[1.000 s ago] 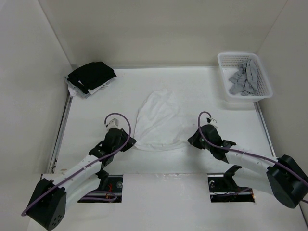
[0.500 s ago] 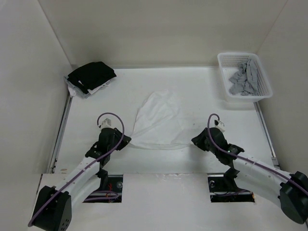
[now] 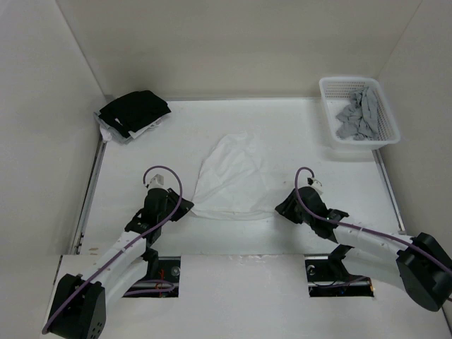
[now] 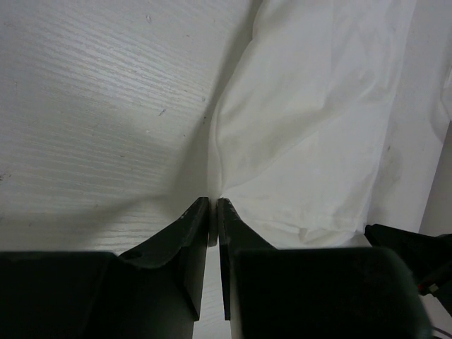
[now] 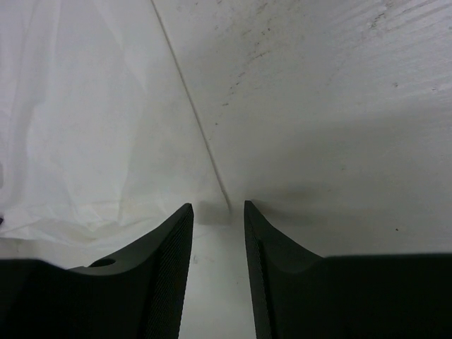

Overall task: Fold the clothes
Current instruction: Flatten the tank top out

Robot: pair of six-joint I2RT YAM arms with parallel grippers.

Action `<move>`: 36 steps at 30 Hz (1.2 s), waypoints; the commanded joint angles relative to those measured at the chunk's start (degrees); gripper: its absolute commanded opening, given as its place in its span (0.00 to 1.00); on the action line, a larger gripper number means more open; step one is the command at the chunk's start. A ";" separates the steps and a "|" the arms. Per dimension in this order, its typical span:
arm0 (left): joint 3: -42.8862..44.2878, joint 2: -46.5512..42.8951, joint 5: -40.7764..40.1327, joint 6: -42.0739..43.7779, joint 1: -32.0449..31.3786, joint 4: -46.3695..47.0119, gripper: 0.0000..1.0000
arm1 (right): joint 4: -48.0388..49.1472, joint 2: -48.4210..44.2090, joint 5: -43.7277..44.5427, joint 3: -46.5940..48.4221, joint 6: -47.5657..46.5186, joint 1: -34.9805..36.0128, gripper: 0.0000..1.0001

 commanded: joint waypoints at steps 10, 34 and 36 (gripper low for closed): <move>0.61 -2.62 0.93 -0.32 0.44 1.60 0.10 | 5.60 4.93 -4.37 2.62 -0.48 0.65 0.07; 52.29 -16.08 -12.77 3.37 1.93 -18.36 0.06 | -24.29 -20.30 34.12 55.88 -26.58 29.91 0.01; 52.03 -14.33 -13.39 3.29 2.28 -18.19 0.07 | -22.18 -17.93 32.56 55.71 -28.34 28.26 0.01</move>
